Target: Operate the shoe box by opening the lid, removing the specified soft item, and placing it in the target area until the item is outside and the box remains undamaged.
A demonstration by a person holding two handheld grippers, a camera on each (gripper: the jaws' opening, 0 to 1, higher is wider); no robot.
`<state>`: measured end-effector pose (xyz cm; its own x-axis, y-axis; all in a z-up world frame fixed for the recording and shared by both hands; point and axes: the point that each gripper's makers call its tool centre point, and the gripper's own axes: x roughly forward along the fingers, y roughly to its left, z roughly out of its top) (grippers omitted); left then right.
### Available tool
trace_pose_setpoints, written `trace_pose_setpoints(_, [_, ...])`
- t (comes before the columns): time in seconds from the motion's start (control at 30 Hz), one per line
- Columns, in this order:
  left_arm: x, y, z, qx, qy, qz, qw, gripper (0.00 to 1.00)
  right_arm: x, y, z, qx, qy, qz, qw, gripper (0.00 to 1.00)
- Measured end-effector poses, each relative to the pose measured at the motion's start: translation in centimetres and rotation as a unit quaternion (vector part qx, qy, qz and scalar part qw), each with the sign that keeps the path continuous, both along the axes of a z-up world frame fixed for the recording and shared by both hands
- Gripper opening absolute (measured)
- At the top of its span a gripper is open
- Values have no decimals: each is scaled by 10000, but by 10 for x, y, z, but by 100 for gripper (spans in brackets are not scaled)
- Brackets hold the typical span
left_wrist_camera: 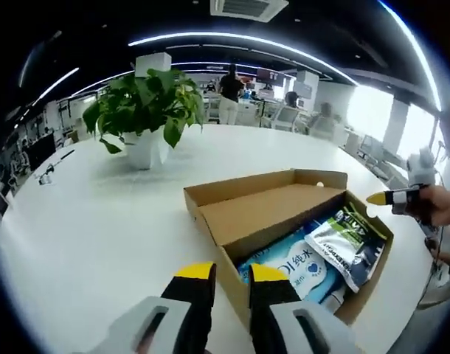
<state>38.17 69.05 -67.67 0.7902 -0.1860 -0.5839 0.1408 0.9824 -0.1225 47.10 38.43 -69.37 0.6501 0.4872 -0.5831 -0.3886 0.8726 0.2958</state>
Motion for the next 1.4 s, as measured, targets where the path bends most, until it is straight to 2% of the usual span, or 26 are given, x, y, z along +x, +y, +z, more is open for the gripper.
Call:
trace_pose_setpoints(0.17, [-13, -21, 5, -168, -40, -78, 9998, 17, -19, -4, 0, 30, -45, 37, 10000, 12])
trace_pose_setpoints(0.4, [-23, -45, 11, -294, -78, -249, 9992, 17, -45, 2, 2, -47, -142, 365, 9992, 15])
trace_pose_setpoints(0.93, [-32, -71, 10, -322, -13, -568, 9979, 17, -59, 2, 8, -8, -214, 466, 9987, 15])
trace_pose_setpoints(1.23, [-23, -90, 7, -417, 88, -759, 9962, 17, -67, 2, 13, 28, -294, 481, 9984, 16])
trace_pose_setpoints(1.33, [-20, -95, 6, -485, 118, -780, 9957, 17, -74, -1, 15, 216, -320, 339, 9987, 16])
trace_pose_setpoints(1.4, [-19, -100, 2, -486, 163, -835, 9952, 17, -78, -3, 13, 214, -312, 327, 9987, 16])
